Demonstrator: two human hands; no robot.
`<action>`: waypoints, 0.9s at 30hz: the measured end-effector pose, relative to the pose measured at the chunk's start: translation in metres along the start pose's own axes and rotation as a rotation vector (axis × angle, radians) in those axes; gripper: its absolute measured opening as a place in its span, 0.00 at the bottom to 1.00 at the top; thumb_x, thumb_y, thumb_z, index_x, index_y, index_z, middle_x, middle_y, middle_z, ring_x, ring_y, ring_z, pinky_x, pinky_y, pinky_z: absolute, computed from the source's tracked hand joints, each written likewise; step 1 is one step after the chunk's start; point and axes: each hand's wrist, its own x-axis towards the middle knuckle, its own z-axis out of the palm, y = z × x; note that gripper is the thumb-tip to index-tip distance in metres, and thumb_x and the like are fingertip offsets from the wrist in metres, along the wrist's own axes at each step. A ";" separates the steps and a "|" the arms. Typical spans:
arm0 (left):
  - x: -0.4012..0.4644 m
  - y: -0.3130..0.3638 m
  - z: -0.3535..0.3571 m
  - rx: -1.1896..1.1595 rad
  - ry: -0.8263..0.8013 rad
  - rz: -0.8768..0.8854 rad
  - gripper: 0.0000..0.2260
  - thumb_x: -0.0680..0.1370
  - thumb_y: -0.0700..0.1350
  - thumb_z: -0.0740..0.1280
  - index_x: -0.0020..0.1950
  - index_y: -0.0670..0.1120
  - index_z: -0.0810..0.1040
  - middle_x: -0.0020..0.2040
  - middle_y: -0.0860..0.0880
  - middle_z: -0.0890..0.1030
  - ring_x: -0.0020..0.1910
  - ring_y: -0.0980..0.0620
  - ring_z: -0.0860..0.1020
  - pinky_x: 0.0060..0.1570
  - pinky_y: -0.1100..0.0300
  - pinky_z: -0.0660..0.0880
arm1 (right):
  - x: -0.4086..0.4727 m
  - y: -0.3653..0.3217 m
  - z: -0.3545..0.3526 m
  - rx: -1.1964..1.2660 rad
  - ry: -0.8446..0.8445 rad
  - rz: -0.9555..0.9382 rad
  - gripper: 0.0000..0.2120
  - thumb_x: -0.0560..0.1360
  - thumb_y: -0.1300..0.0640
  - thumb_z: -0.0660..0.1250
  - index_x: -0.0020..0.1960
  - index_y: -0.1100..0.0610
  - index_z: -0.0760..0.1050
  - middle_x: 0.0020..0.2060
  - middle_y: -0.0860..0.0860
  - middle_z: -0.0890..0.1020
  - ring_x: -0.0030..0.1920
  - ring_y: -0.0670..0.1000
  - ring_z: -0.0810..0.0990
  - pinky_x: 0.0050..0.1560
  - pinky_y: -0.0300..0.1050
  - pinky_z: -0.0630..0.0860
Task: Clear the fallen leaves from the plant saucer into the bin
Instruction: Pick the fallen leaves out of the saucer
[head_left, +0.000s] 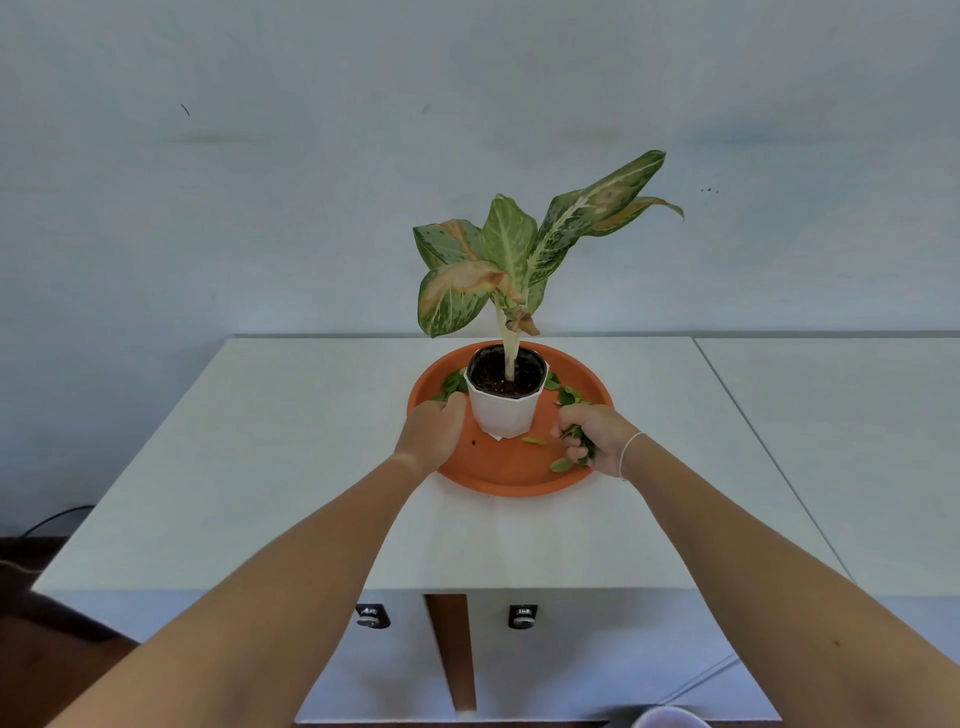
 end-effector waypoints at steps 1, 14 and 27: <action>0.000 0.000 0.000 -0.001 0.002 0.001 0.19 0.79 0.48 0.53 0.27 0.47 0.58 0.26 0.51 0.62 0.27 0.53 0.61 0.32 0.59 0.59 | 0.001 0.001 0.000 -0.014 0.023 -0.007 0.10 0.72 0.69 0.58 0.34 0.58 0.65 0.32 0.55 0.73 0.18 0.44 0.62 0.15 0.33 0.56; 0.000 -0.003 -0.002 -0.005 -0.020 -0.039 0.17 0.78 0.43 0.52 0.29 0.47 0.59 0.28 0.50 0.63 0.28 0.52 0.61 0.30 0.59 0.57 | -0.012 -0.007 0.014 -1.277 0.080 -0.144 0.16 0.78 0.49 0.61 0.35 0.56 0.65 0.31 0.49 0.68 0.37 0.50 0.71 0.35 0.39 0.66; -0.004 -0.005 -0.006 -0.044 -0.049 -0.067 0.15 0.76 0.40 0.52 0.29 0.47 0.59 0.27 0.50 0.61 0.27 0.53 0.59 0.28 0.60 0.55 | -0.003 0.002 0.025 -1.609 0.153 -0.113 0.11 0.78 0.53 0.62 0.53 0.59 0.75 0.46 0.53 0.79 0.52 0.55 0.78 0.49 0.45 0.72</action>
